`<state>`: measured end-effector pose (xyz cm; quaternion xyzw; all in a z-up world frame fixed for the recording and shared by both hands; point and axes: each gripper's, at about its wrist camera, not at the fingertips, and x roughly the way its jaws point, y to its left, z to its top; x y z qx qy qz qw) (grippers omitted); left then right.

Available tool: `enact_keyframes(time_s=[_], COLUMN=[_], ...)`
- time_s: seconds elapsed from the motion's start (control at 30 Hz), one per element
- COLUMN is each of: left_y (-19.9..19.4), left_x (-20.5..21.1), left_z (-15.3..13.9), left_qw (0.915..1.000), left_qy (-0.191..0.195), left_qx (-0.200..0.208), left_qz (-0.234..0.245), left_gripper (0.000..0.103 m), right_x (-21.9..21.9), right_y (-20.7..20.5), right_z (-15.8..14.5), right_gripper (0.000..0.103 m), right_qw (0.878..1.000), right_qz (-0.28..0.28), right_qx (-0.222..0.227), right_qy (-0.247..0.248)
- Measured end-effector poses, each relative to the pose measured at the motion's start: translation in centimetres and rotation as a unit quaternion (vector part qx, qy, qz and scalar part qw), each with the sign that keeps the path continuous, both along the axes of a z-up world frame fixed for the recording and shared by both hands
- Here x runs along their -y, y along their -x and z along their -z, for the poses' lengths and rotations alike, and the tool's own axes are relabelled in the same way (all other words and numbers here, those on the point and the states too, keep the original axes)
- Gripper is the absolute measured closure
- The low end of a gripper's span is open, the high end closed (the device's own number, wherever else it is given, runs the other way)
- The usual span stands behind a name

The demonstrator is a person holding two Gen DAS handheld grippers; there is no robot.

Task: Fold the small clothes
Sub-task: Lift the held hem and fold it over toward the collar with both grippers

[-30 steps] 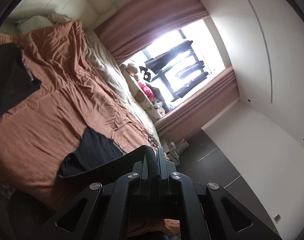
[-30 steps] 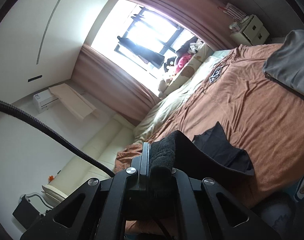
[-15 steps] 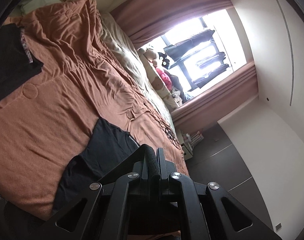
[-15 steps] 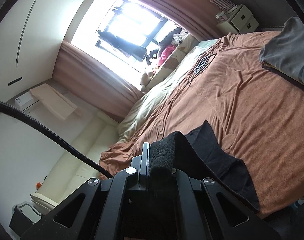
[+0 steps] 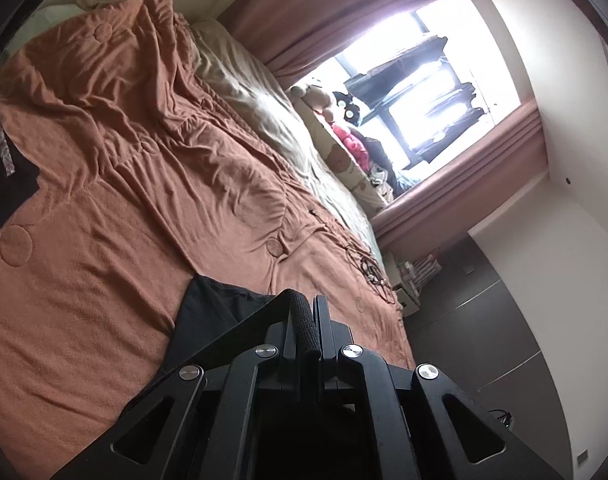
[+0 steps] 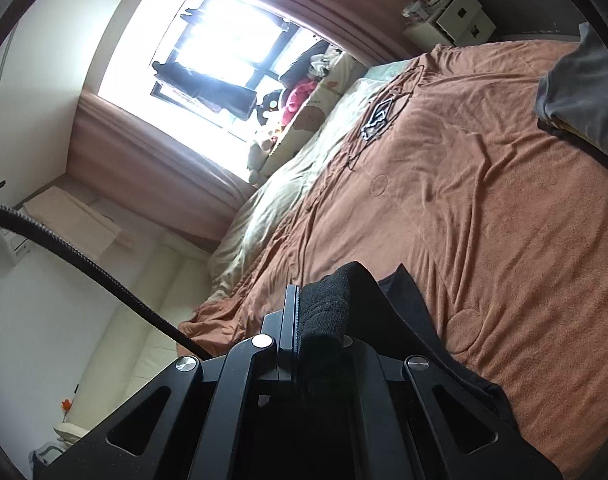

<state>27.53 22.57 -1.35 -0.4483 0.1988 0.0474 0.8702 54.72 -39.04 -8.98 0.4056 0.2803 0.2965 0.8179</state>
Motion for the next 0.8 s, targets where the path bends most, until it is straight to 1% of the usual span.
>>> enact_keyframes(time_s=[0.2, 0.37, 0.47, 0.57, 0.7, 0.8], left_y=[-4.9, -8.4, -10.2, -12.2, -14.4, -15.6], left_x=[-1.7, -2.8, -3.7, -4.2, -4.3, -4.5], left_z=[4.0, 6.5, 7.9, 9.3, 10.8, 12.1], left_qw=[0.9985, 0.9958, 0.9936, 0.9913, 0.9884, 0.9838], left_qy=[0.016, 0.014, 0.016, 0.013, -0.002, -0.001], left_qx=[-0.049, -0.086, -0.107, -0.126, -0.148, -0.176], left_qz=[-0.016, -0.029, -0.035, -0.036, -0.033, -0.036], left_gripper=[0.098, 0.098, 0.098, 0.098, 0.098, 0.098], right_x=[-2.2, -4.4, -5.7, -6.8, -8.3, -9.0], right_y=[-4.7, -8.6, -10.5, -11.9, -12.6, -12.9], right_z=[1.7, 3.7, 4.5, 5.2, 5.6, 5.7], right_gripper=[0.103, 0.103, 0.103, 0.103, 0.103, 0.103], right_qw=[0.999, 0.997, 0.995, 0.994, 0.993, 0.989], right_qz=[0.007, 0.007, 0.009, 0.010, 0.014, 0.013], right_qx=[-0.044, -0.077, -0.090, -0.101, -0.104, -0.124], right_qy=[0.012, 0.016, 0.031, 0.039, 0.060, 0.082])
